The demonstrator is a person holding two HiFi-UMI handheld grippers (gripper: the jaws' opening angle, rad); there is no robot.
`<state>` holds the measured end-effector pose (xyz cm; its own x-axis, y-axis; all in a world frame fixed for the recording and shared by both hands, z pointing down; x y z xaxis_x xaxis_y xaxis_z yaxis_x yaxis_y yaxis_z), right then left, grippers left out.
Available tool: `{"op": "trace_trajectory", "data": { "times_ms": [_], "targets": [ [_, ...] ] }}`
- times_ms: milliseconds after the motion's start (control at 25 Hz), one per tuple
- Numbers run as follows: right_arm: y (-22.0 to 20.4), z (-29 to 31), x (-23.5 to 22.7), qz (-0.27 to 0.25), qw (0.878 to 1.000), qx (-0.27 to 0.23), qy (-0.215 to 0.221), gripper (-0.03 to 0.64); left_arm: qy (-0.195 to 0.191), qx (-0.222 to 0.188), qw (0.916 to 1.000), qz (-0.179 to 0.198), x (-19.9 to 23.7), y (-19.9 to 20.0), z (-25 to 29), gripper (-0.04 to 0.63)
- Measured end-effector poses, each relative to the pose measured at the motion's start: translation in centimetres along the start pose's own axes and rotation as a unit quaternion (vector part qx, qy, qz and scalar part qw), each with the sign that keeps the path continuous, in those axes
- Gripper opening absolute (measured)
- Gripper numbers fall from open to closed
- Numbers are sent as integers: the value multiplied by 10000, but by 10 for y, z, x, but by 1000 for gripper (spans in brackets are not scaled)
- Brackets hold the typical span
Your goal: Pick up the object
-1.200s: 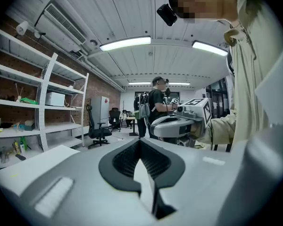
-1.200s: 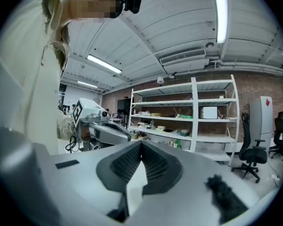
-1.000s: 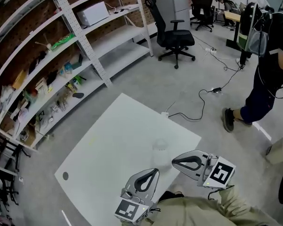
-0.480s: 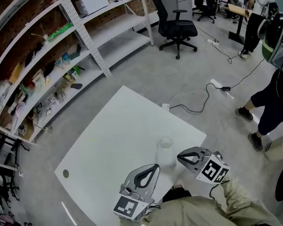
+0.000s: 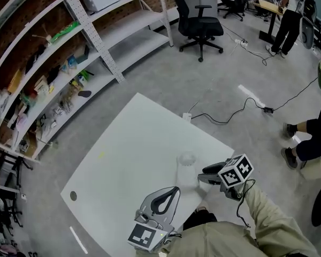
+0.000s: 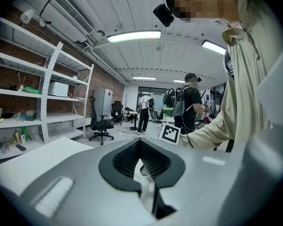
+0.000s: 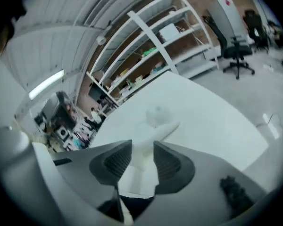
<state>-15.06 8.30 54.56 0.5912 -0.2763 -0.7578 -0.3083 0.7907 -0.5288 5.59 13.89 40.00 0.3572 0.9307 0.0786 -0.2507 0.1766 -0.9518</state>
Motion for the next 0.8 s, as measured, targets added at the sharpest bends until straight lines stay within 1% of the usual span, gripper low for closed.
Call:
{"op": "trace_trajectory", "data": {
  "times_ms": [40, 80, 160, 200, 280, 360, 480, 600, 640, 760, 800],
  "targets": [
    [-2, 0, -5, 488, 9982, -250, 251, 144, 3, 0, 10000, -3, -1, 0, 0, 6],
    [-4, 0, -9, 966, 9926, -528, 516, 162, 5, -3, 10000, -1, -1, -1, 1, 6],
    [-7, 1, -18, 1742, 9756, -957, 934, 180, 13, -10, 10000, 17, -3, -4, 2, 6],
    [-9, 2, -22, 2023, 9679, -1055, 1051, 192, 16, -14, 10000, 26, -4, -4, 2, 5],
    [-12, 8, -28, 2441, 9563, -1089, 1182, 223, 21, -32, 10000, 41, -5, -4, 3, 6],
    [-15, 15, -32, 2736, 9471, -1065, 1292, 242, 26, -54, 10000, 58, -5, -2, 3, 6],
    [-18, 27, -35, 3094, 9321, -1094, 1532, 245, 49, -59, 10000, 47, -4, 0, 3, 6],
    [-18, 36, -42, 3492, 9097, -1378, 1774, 245, 85, -54, 9999, 36, -4, -1, 2, 6],
    [-18, 38, -44, 3570, 9041, -1493, 1812, 245, 95, -55, 9999, 36, -3, -2, 2, 5],
    [-15, 41, -49, 3694, 8965, -1679, 1777, 239, 121, -65, 9999, 50, -2, -2, 2, 6],
    [-16, 42, -50, 3763, 8935, -1699, 1767, 219, 127, -68, 9999, 50, -2, -2, 2, 6]
  ]
}}
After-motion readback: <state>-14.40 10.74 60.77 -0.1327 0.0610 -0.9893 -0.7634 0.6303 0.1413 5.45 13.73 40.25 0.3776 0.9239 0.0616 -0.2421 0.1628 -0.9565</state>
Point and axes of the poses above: the fingertips, and each gripper's own axes: z forward along the fingers, x to its left, y out of its top, the point moved 8 cm from there along -z, backward along the fingers, and after that the axes turned 15 degrees about y, right-handed, at the moved point
